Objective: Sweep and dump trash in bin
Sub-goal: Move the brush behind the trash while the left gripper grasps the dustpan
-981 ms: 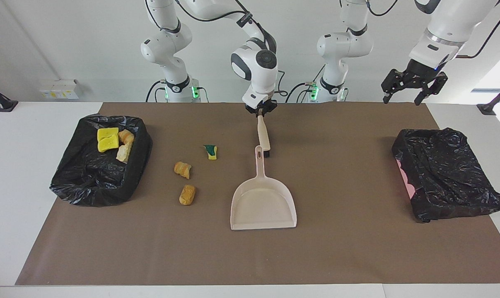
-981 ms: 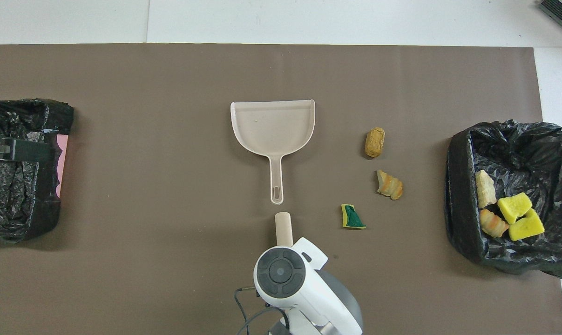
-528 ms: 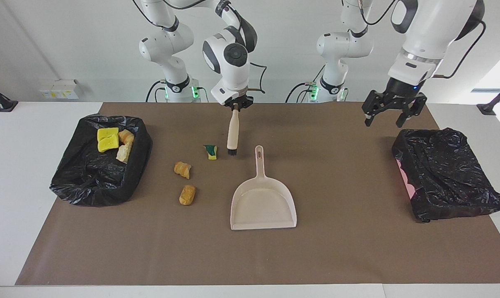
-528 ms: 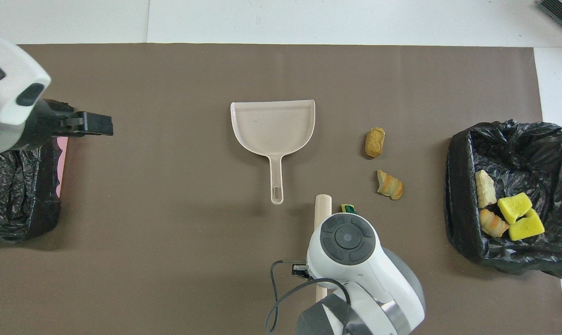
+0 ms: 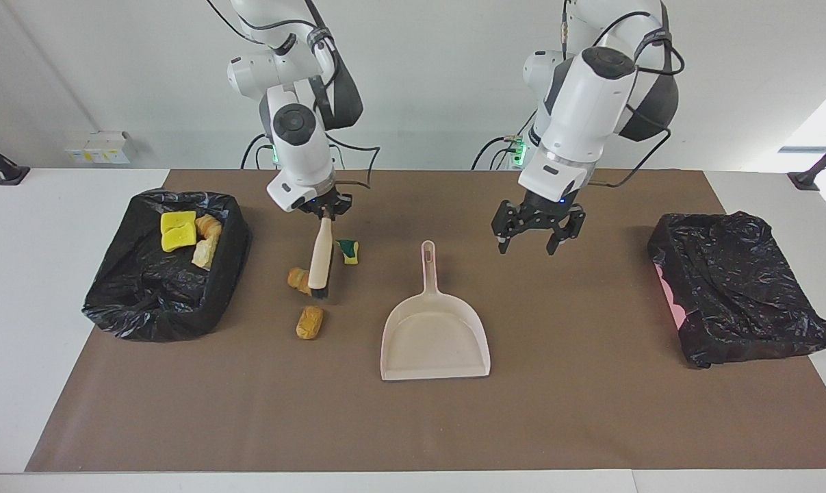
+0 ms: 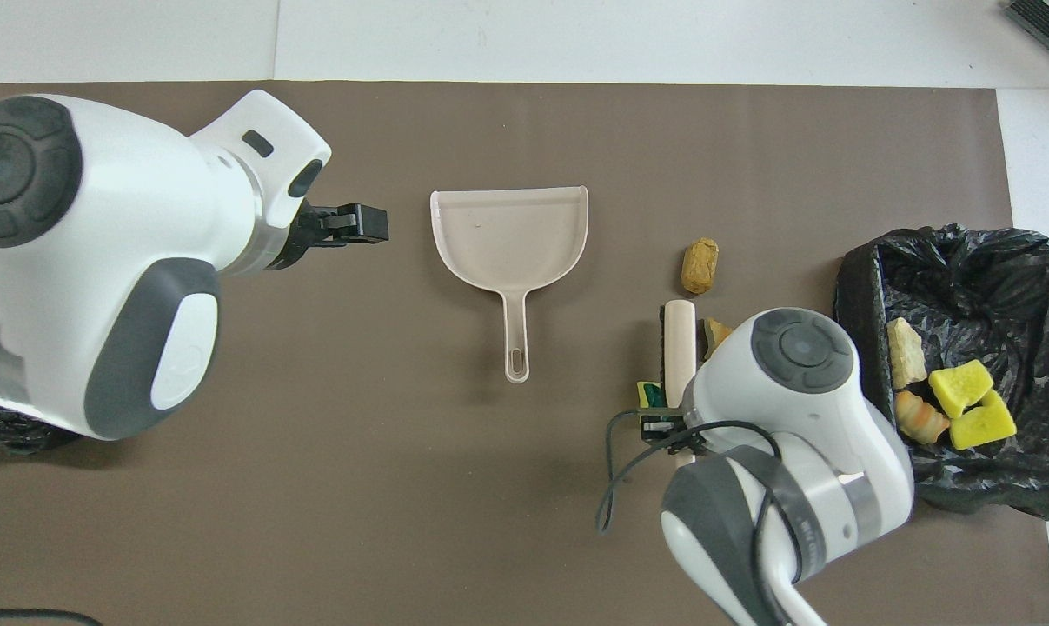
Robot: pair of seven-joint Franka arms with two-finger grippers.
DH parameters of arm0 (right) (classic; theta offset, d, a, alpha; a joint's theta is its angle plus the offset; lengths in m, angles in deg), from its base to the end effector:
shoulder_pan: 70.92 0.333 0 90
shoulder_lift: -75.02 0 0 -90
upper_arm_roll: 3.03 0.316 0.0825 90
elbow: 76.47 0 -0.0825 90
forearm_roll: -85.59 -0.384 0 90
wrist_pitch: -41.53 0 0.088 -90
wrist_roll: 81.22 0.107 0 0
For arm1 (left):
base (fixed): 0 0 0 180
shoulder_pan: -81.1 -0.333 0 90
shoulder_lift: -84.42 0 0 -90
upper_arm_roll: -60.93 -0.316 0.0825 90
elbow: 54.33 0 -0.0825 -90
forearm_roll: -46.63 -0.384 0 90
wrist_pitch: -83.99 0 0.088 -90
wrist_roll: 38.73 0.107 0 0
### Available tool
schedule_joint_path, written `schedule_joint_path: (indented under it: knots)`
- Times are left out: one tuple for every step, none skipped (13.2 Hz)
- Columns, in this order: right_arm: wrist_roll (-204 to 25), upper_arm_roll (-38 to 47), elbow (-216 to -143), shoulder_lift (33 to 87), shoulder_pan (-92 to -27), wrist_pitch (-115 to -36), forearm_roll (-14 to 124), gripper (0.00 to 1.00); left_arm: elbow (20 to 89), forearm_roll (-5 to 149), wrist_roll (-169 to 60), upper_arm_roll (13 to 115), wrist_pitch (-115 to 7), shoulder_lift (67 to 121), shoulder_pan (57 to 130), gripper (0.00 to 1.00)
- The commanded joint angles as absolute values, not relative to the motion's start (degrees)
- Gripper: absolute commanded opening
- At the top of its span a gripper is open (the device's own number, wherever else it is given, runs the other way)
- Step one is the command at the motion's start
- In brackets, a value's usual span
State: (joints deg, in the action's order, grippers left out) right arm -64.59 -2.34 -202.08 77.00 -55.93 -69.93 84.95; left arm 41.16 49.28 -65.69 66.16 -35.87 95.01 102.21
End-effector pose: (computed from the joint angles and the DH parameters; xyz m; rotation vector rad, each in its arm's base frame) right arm 0.4816 0.1360 0.3845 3.0750 -0.0336 -0.3190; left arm 0.5760 -0.2831 0.5190 2.9670 0.0483 0.2818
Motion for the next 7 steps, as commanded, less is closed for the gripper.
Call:
schedule_joint_path:
  knots:
    - [-72.8, -1.7, -199.8, 74.5, -60.1, -73.0, 88.8, 0.00, 41.3, 49.5, -72.5, 65.1, -42.3, 100.8, 107.2, 1.00]
    - [-75.7, -1.8, -199.4, 73.8, -62.0, -74.6, 89.7, 0.00, 41.6, 49.5, -72.8, 65.1, -42.9, 101.7, 108.1, 1.00]
    - [-78.6, -1.7, -199.3, 73.4, -64.1, -76.3, 90.7, 0.00, 42.1, 49.6, -72.9, 65.1, -43.0, 103.0, 109.8, 1.00]
    - [-80.7, -1.8, -199.3, 72.3, -64.8, -77.3, 91.8, 0.00, 43.3, 49.6, -72.9, 65.1, -43.7, 103.6, 111.3, 1.00]
    - [-81.7, -1.8, -199.3, 71.4, -65.4, -78.0, 93.0, 0.00, 44.7, 49.5, -72.9, 65.2, -43.8, 103.4, 111.9, 1.00]
    - [-82.8, -1.8, -199.3, 70.4, -66.0, -78.4, 93.7, 0.00, 46.0, 49.5, -72.9, 65.1, -43.9, 103.5, 113.7, 1.00]
    - [-84.3, -1.8, -199.3, 69.7, -66.4, -78.5, 93.9, 0.00, 48.1, 49.5, -72.9, 65.1, -44.5, 103.2, 115.6, 1.00]
